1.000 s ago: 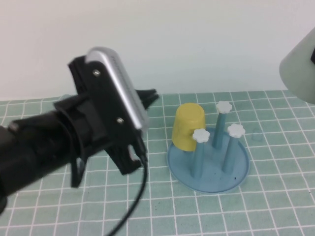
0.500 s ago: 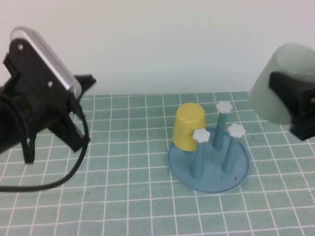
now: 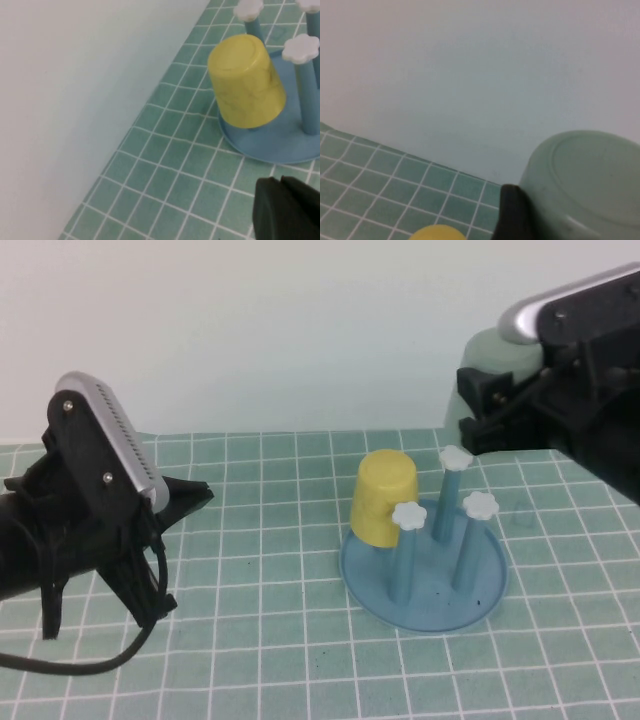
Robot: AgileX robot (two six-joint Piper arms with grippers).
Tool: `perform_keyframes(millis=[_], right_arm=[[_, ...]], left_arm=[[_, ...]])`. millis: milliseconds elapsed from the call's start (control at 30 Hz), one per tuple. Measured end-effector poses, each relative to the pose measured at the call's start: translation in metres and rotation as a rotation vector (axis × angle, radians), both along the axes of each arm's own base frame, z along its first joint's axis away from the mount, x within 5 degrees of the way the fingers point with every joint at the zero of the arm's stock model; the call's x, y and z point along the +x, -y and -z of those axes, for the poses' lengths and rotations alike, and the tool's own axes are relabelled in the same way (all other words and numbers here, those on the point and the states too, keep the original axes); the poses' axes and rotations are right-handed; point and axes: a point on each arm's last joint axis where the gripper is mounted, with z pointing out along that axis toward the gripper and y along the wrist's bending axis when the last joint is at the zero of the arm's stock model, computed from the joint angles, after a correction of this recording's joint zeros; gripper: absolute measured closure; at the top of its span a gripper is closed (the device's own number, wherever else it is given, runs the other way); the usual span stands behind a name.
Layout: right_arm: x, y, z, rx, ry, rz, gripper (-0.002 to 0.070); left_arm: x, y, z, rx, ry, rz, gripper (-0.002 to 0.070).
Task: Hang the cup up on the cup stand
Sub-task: Place the cup on the cup holder
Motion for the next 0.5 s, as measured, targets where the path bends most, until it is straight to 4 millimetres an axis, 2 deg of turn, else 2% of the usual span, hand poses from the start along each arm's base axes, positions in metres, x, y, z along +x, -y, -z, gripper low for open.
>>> perform_keyframes(millis=[200,333,500], right_arm=[[0.023,-0.011,0.026,0.056,-0.068,0.092,0.0157],[0.030,-0.014,0.038,0.105,-0.093,0.131,0.0157],[0.037,-0.018,0.050,0.069,-0.094,0.132,0.0158]], left_arm=[[-0.004,0.003,0.000,-0.013,-0.019,0.051,0.0675],[-0.007,0.006,0.001,-0.023,-0.034,0.092,0.0675],[-0.010,0.009,0.001,-0.035,-0.049,0.128,0.0675]])
